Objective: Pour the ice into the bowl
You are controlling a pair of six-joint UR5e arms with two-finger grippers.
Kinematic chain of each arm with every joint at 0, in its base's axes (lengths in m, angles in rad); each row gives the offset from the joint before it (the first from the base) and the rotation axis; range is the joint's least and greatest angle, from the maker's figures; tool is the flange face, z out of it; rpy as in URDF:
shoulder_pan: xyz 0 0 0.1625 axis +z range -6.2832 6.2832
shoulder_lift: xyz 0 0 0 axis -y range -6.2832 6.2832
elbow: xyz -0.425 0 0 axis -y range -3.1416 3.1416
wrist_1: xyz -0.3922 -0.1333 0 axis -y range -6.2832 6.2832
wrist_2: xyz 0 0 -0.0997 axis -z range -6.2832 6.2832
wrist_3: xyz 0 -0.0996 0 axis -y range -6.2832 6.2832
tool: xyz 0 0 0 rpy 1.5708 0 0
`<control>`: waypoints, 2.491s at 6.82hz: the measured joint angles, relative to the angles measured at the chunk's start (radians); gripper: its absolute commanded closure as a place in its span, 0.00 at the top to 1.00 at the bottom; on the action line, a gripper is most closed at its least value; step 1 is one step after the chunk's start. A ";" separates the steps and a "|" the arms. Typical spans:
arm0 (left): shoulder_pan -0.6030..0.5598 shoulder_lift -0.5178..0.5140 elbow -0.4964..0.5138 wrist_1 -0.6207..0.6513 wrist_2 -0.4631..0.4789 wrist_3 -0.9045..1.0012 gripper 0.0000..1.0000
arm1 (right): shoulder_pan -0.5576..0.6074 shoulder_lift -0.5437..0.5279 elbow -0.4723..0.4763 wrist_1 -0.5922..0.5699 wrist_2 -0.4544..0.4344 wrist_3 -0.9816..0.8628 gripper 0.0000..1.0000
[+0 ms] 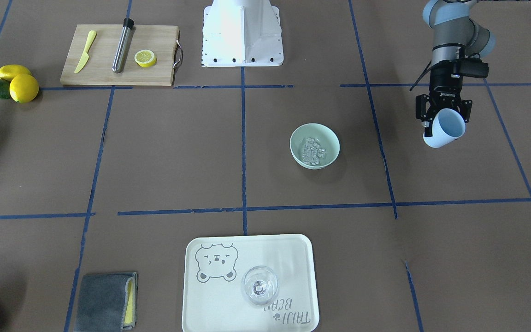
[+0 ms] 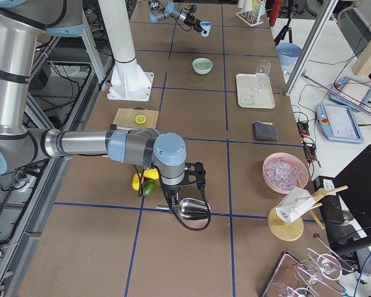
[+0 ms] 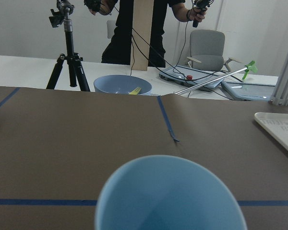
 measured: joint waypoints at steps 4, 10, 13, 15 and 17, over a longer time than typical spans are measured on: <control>0.008 -0.023 0.177 -0.123 0.036 0.002 0.18 | 0.000 -0.001 0.000 0.006 0.000 0.002 1.00; 0.008 -0.046 0.199 -0.126 0.031 0.019 1.00 | 0.000 -0.003 0.001 0.006 0.000 0.002 1.00; -0.044 -0.020 0.140 -0.177 -0.037 0.143 1.00 | 0.000 -0.001 -0.001 0.006 0.000 0.004 1.00; -0.182 -0.015 0.100 -0.214 -0.158 0.289 1.00 | 0.000 0.000 -0.001 0.006 0.000 0.005 1.00; -0.365 -0.015 0.056 -0.207 -0.370 0.447 1.00 | 0.000 0.001 0.004 0.006 0.000 0.005 1.00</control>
